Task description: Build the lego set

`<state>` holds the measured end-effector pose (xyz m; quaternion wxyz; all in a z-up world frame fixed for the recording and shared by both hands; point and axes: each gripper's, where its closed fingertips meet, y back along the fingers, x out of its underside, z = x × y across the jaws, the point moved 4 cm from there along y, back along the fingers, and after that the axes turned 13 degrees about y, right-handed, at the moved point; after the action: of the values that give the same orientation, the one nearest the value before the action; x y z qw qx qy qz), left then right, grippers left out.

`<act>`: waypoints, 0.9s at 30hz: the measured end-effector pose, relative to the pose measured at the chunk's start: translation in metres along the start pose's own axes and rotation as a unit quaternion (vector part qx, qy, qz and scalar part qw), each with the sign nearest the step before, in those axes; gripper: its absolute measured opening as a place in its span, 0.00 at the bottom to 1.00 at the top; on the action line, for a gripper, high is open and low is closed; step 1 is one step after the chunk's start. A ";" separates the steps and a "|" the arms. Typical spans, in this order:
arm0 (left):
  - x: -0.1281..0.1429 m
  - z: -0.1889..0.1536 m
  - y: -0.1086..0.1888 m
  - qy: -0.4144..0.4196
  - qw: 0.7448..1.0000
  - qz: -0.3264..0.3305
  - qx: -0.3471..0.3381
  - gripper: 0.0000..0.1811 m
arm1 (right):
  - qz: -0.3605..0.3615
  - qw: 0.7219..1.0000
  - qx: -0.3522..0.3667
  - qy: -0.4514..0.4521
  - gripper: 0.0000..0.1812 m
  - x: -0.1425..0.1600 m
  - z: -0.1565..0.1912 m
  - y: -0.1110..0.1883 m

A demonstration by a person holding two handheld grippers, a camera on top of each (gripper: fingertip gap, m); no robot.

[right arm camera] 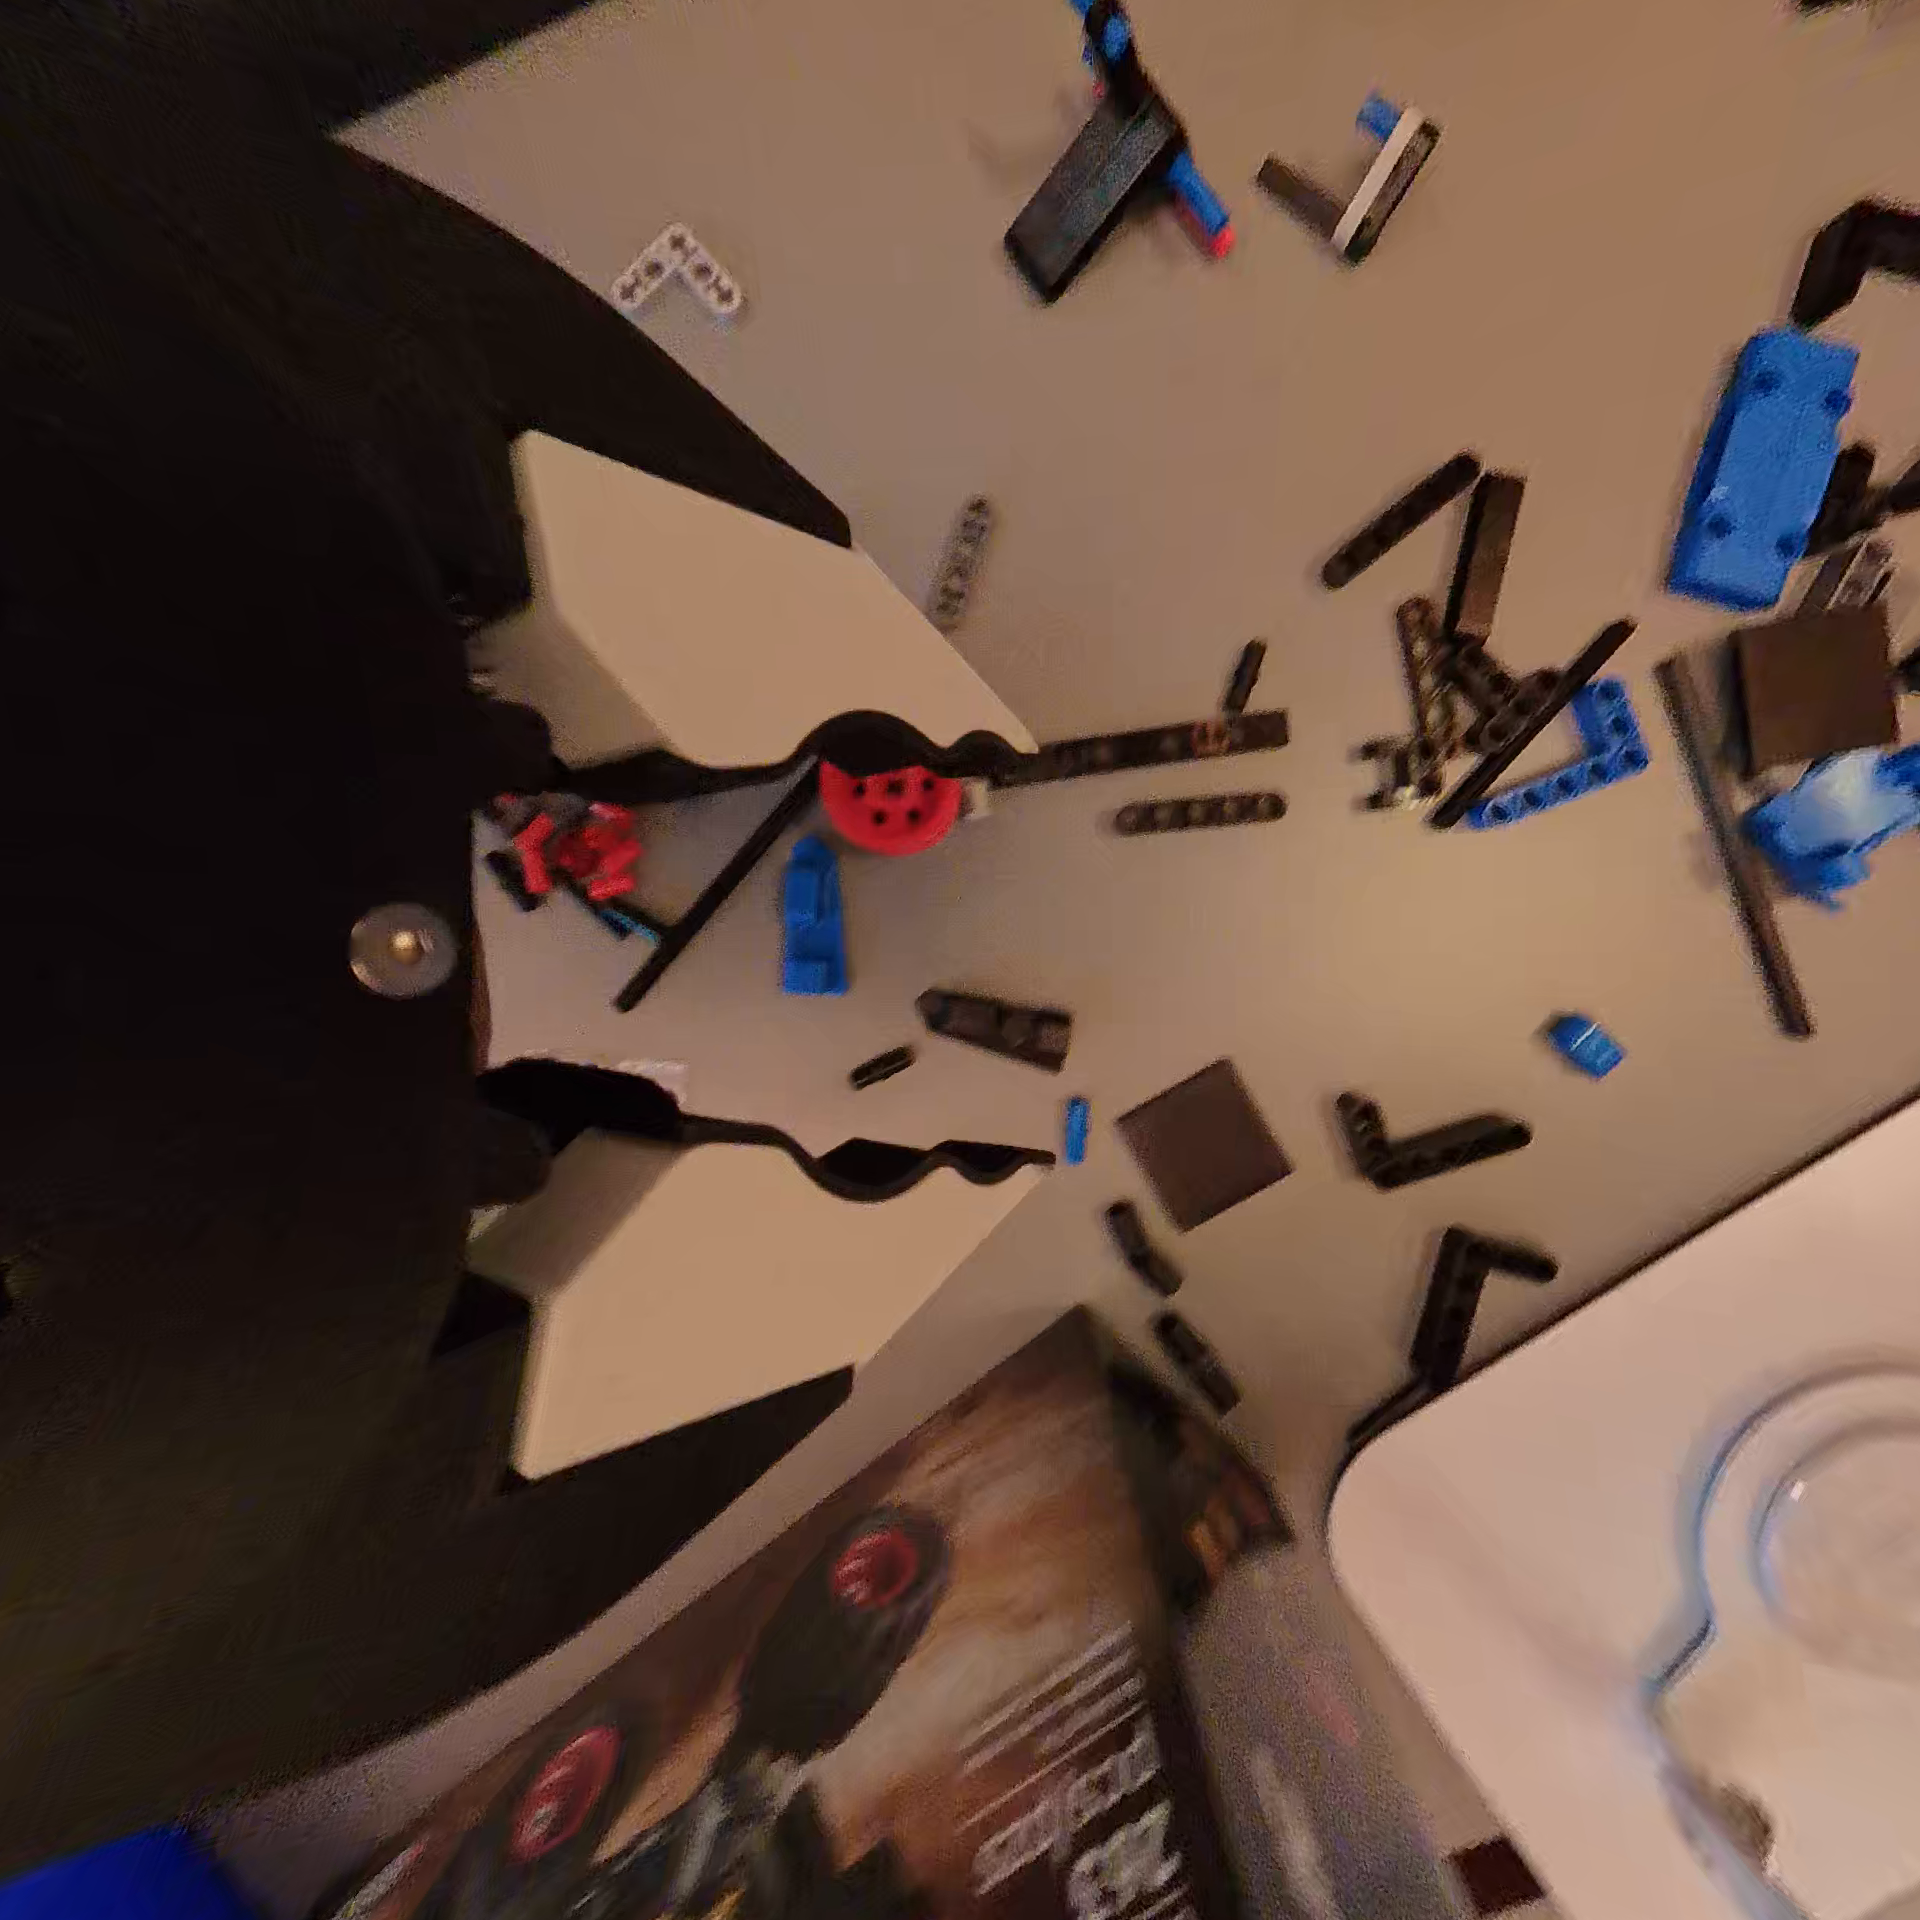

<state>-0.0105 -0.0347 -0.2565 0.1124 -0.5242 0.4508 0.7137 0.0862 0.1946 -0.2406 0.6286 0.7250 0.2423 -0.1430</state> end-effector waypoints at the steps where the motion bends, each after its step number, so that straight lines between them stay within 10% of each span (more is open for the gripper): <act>1: 0.000 0.000 0.000 0.000 1.000 0.001 0.000 0.01 | 0.006 1.000 0.013 -0.003 0.38 0.006 -0.003 0.004; 13: 0.001 0.001 -0.002 0.011 1.000 0.004 0.006 0.01 | -0.030 0.953 0.262 0.148 0.59 -0.026 -0.085 0.146; 27: 0.004 0.001 -0.006 0.018 1.000 0.009 0.019 0.01 | 0.156 0.964 0.092 0.194 0.63 0.027 -0.192 0.089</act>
<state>-0.0092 -0.0319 -0.2627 0.1075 -0.5306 0.4709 0.6965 0.1372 0.3788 -0.1475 0.5148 0.8224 0.2291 0.0784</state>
